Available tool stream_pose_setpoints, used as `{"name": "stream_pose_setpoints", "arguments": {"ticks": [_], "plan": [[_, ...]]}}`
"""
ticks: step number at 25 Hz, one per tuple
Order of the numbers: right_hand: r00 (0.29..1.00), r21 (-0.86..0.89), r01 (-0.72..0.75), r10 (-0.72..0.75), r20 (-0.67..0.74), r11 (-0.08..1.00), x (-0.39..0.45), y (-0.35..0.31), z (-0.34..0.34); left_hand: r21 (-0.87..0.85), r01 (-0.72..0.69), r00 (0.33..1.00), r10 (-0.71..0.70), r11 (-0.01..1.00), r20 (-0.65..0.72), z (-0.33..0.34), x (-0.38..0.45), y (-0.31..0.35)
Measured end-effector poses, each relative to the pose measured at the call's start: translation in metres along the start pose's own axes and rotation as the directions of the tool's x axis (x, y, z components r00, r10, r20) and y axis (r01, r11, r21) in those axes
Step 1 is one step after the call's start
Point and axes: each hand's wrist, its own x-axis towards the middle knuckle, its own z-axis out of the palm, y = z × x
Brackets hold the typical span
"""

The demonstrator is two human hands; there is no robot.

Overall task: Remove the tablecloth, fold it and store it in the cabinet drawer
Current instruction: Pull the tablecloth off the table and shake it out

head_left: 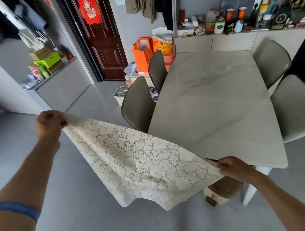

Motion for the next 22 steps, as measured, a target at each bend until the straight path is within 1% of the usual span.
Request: {"name": "stream_pose_setpoints", "arguments": {"ticks": [3,6,9,11,14,16,18,20,22], "plan": [[0.994,0.097,-0.028,0.038,-0.106,0.995,0.004,0.003,0.004,-0.021,0.014,1.000,-0.015,1.000,-0.018,-0.002,0.004,-0.002],[0.992,0.166,-0.026,0.046,-0.118,0.986,0.005,0.002,0.008,-0.032,0.014,1.000,-0.015,0.999,-0.022,-0.003,0.006,-0.003],[0.990,0.210,-0.071,0.095,-0.105,0.975,0.006,0.001,0.014,-0.027,0.008,1.000,-0.009,1.000,-0.020,-0.004,0.007,-0.003],[0.976,0.258,-0.092,0.139,-0.169,0.962,0.008,0.002,0.013,-0.026,0.018,0.999,-0.019,0.999,-0.034,-0.006,0.007,-0.005],[0.906,0.250,-0.148,0.232,-0.353,0.957,0.008,0.007,-0.002,-0.027,0.051,0.996,-0.053,0.998,-0.070,-0.012,0.009,-0.009],[0.849,0.239,-0.151,0.249,-0.466,0.959,0.008,0.009,-0.019,-0.037,0.064,0.993,-0.068,0.997,-0.093,-0.018,0.010,-0.011],[0.808,0.221,-0.125,0.228,-0.544,0.967,0.009,0.006,-0.038,-0.036,0.075,0.992,-0.078,0.997,-0.104,-0.025,0.011,-0.015],[0.793,0.164,-0.103,0.181,-0.582,0.981,0.012,-0.001,-0.053,-0.035,0.100,0.987,-0.104,0.994,-0.121,-0.029,0.010,-0.024],[0.778,0.146,-0.059,0.137,-0.614,0.988,0.012,-0.007,-0.065,-0.051,0.142,0.980,-0.148,0.988,-0.135,-0.032,0.007,-0.036]]}}
